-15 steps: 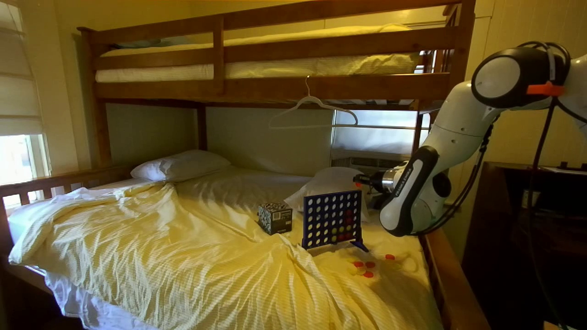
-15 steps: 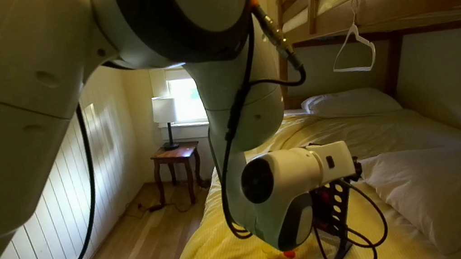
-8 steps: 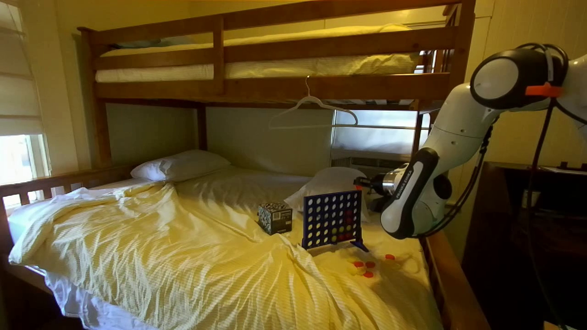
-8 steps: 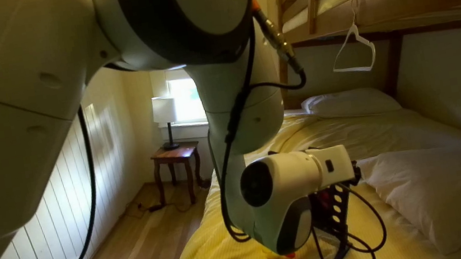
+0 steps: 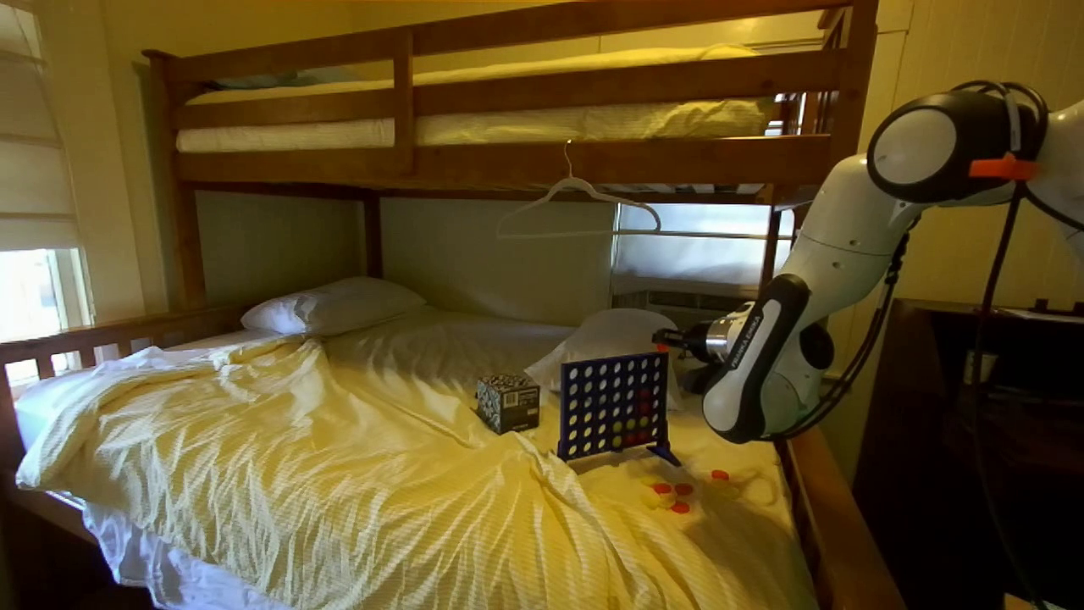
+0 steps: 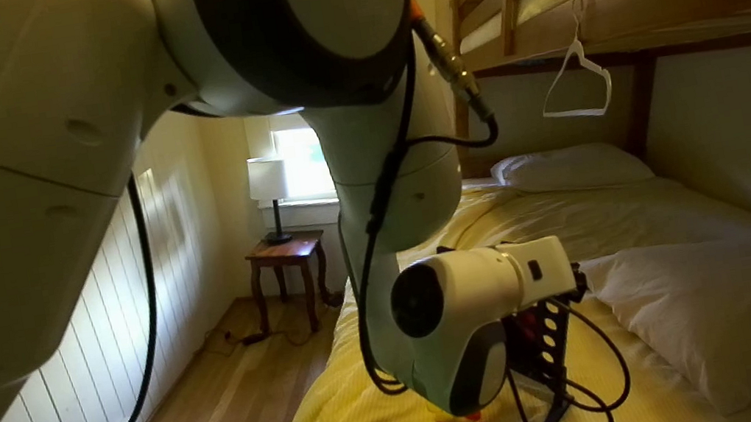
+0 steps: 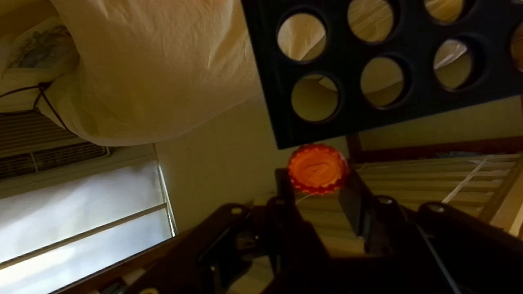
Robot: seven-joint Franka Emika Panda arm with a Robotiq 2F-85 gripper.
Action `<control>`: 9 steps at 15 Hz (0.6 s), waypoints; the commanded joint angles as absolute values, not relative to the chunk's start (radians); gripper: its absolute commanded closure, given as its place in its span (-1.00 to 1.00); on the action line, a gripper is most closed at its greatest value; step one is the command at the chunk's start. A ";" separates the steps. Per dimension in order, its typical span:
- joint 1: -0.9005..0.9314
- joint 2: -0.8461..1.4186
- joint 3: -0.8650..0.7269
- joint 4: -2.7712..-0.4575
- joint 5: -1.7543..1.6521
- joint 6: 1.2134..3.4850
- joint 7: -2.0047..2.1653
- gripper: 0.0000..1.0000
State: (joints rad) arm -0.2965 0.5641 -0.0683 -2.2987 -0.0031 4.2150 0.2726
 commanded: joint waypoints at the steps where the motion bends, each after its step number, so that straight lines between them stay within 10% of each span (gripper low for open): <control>1: -0.287 0.581 -0.076 -2.288 -0.010 4.239 0.252 0.81; 9: -0.289 0.587 -0.069 -2.276 -0.013 4.239 0.262 0.81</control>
